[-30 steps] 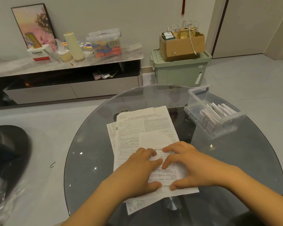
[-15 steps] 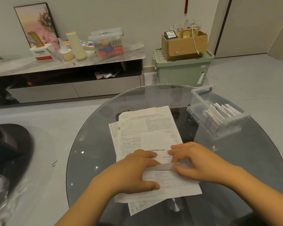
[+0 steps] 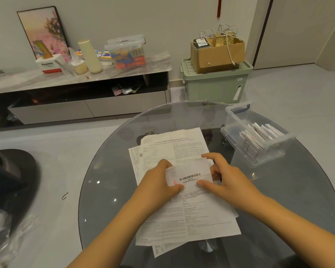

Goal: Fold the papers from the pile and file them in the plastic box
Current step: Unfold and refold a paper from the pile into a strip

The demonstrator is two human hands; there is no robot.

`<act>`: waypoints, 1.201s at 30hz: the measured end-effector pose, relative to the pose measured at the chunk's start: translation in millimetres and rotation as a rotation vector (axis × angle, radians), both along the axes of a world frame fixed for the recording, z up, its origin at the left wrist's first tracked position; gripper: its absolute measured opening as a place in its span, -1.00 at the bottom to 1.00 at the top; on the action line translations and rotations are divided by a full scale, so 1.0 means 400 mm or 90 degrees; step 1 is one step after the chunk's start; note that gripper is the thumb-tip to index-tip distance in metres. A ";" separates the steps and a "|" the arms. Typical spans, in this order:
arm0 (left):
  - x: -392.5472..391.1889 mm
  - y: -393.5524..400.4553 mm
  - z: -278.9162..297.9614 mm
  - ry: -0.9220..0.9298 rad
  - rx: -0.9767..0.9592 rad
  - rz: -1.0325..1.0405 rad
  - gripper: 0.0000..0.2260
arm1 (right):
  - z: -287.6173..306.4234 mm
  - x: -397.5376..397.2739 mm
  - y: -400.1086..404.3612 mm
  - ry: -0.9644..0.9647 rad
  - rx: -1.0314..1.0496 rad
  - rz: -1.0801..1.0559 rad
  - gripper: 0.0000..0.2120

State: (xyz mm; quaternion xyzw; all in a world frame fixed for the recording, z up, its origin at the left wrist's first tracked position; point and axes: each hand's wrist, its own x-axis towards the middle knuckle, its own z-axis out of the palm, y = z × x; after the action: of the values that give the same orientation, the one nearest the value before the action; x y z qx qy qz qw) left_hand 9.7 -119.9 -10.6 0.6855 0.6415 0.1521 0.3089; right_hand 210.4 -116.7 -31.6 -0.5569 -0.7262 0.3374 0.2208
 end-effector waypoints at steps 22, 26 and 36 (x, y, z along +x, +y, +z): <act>0.006 -0.012 -0.024 0.246 0.181 -0.264 -0.57 | -0.012 0.022 0.007 -0.281 0.106 0.160 -0.42; 0.005 -0.009 -0.015 0.201 0.183 -0.235 -0.72 | -0.018 0.017 0.012 -0.244 0.136 0.130 -0.55; 0.005 -0.003 -0.010 0.087 0.126 -0.097 -0.84 | -0.047 -0.005 0.032 -0.142 0.152 0.010 -0.68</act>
State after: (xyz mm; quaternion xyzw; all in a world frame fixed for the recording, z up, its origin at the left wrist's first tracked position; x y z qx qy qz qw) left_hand 11.5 -121.0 -14.8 0.7680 0.5891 0.1439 0.2061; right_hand 208.3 -104.1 -50.4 -0.5553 -0.7853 0.1864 0.2008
